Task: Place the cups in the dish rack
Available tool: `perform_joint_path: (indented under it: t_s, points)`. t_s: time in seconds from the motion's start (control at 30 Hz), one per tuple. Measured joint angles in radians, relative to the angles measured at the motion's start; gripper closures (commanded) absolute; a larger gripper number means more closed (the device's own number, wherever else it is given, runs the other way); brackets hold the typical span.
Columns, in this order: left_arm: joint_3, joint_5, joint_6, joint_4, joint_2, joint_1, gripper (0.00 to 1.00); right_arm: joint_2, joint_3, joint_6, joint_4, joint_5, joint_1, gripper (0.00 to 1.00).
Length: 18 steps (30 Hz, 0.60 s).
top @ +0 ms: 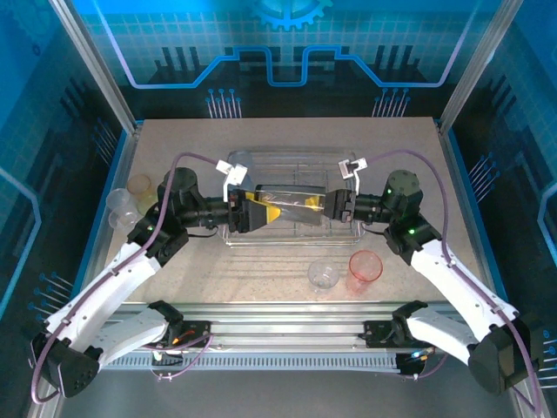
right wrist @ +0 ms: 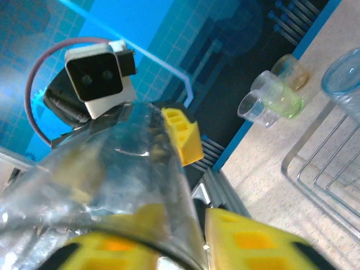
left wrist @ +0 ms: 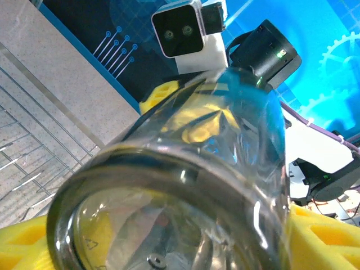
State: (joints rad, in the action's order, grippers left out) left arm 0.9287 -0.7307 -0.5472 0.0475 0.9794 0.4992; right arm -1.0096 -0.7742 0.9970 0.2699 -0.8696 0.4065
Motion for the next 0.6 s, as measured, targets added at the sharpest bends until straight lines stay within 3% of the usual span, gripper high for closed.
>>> perform_joint_path:
  t_s: [0.13,0.27,0.3,0.4,0.6]
  points:
    - [0.0,0.039,0.012,0.016,-0.008,0.002,0.8,0.004,-0.011,-0.045,-0.069,0.002,0.005,0.48]
    - [0.0,0.092,0.03,0.053,-0.041,0.002,0.85,0.018,-0.037,-0.101,-0.174,0.021,0.0,0.29]
    - [0.0,0.111,0.033,0.064,-0.053,0.002,0.85,0.025,-0.042,-0.113,-0.201,0.026,-0.008,0.2]
    - [0.0,0.186,0.053,0.119,-0.093,0.003,0.81,0.045,-0.058,-0.164,-0.29,0.038,-0.042,0.19]
    - [0.063,0.41,0.118,0.366,-0.096,0.003,0.83,0.086,-0.186,-0.345,-0.593,0.087,-0.172,0.2]
